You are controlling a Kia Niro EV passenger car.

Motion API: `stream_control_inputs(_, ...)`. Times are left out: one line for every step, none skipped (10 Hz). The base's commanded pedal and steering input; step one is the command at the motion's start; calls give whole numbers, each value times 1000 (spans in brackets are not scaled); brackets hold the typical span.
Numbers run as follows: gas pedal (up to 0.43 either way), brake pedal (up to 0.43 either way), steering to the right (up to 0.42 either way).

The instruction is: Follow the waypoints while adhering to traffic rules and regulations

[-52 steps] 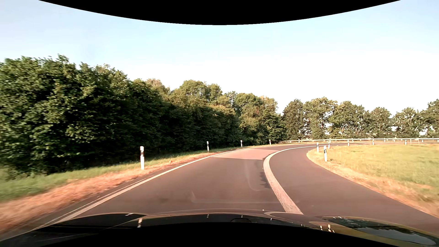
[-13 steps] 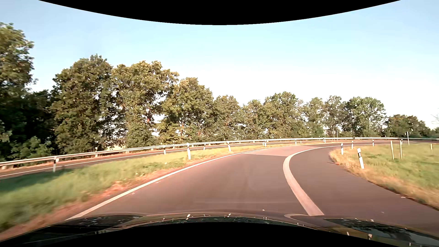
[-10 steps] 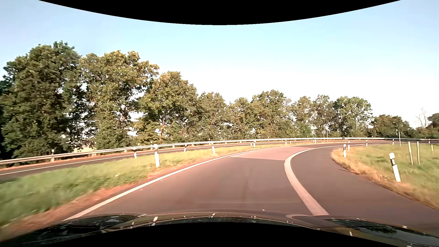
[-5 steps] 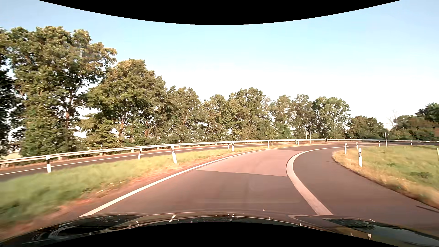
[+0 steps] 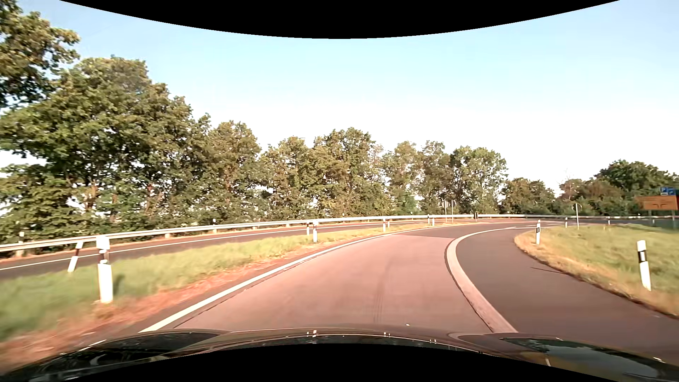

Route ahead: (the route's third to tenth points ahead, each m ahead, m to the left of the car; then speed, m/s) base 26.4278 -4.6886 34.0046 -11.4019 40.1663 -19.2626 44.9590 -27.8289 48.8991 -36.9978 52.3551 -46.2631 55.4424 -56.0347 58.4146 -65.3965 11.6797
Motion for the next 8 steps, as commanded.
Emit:
stream_control_inputs(197,0,101)
stream_control_inputs(197,0,102)
stream_control_inputs(197,0,102)
stream_control_inputs(197,0,102)
stream_control_inputs(197,0,102)
stream_control_inputs(197,0,101)
stream_control_inputs(197,0,103)
stream_control_inputs(197,0,105)
